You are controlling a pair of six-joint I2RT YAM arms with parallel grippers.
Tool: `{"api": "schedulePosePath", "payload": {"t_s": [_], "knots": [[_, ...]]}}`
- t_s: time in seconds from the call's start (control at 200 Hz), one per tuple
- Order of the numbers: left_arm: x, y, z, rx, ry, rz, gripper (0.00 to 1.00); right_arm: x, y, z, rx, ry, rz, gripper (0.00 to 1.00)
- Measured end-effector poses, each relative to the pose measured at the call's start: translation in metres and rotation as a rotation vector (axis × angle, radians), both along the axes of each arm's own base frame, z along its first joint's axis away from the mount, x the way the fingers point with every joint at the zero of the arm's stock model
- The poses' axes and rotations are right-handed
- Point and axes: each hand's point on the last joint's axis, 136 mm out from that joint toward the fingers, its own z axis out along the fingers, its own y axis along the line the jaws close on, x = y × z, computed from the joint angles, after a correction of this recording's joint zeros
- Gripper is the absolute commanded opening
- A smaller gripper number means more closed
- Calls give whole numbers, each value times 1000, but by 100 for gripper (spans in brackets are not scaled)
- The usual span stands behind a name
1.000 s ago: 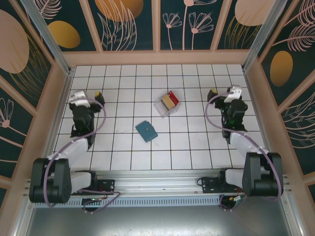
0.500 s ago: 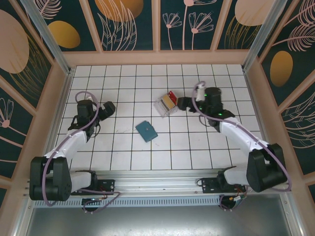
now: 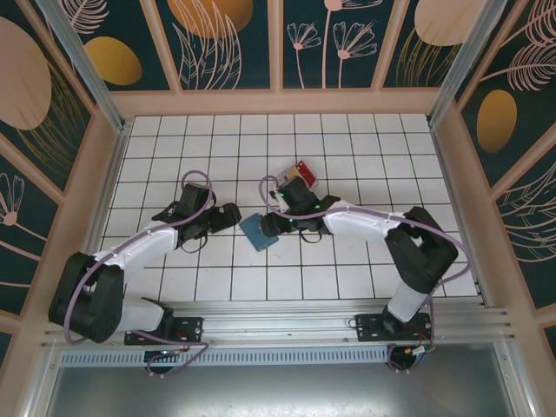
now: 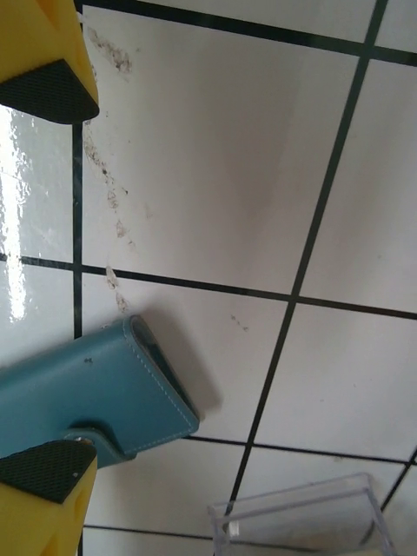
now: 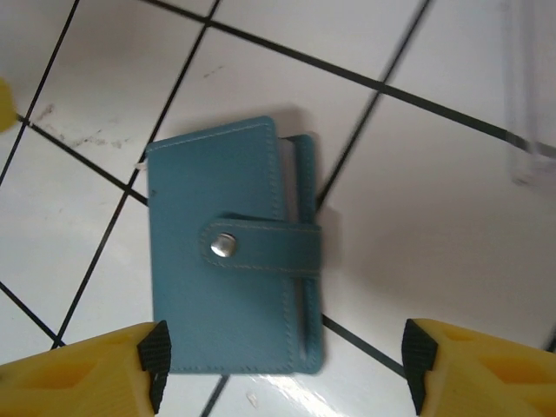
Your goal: Put the credit cards into the card holder
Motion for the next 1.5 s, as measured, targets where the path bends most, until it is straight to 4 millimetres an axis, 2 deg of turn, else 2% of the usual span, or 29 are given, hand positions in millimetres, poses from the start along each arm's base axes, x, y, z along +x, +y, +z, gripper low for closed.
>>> {"api": "schedulePosePath", "payload": {"t_s": [0.06,0.125,0.17,0.305,0.45,0.716,0.846,0.956,1.051,1.171,1.246,1.361,1.501], "knots": [[1,3,-3,10,5,17,95,1,13,0,-21,-15,18,69],[3,4,-2,11,-3,34,95,1,27,-2,-45,-29,36,63],[4,5,-2,9,-7,43,95,0,35,-4,-59,-37,51,63],[5,7,-4,10,-11,64,96,-1,46,-15,-122,-55,72,59],[4,8,-6,10,-9,71,96,-4,41,-30,-187,-54,71,56],[4,7,-7,2,-11,72,95,3,34,-37,-236,-85,52,51],[5,6,-6,-3,-19,71,95,6,34,-37,-240,-95,52,41],[6,6,-5,-7,-23,70,95,8,39,-36,-229,-101,53,23],[6,5,-5,-14,-21,69,95,9,43,-36,-216,-107,56,16],[6,3,-5,-23,-20,68,94,9,45,-35,-208,-108,56,10],[5,1,-7,-35,-13,68,86,9,46,-32,-189,-114,56,6],[5,-4,-12,-57,3,63,86,6,42,-29,-148,-98,51,0],[2,-13,-17,-75,20,43,83,-2,33,-22,-80,-39,42,0]]}}
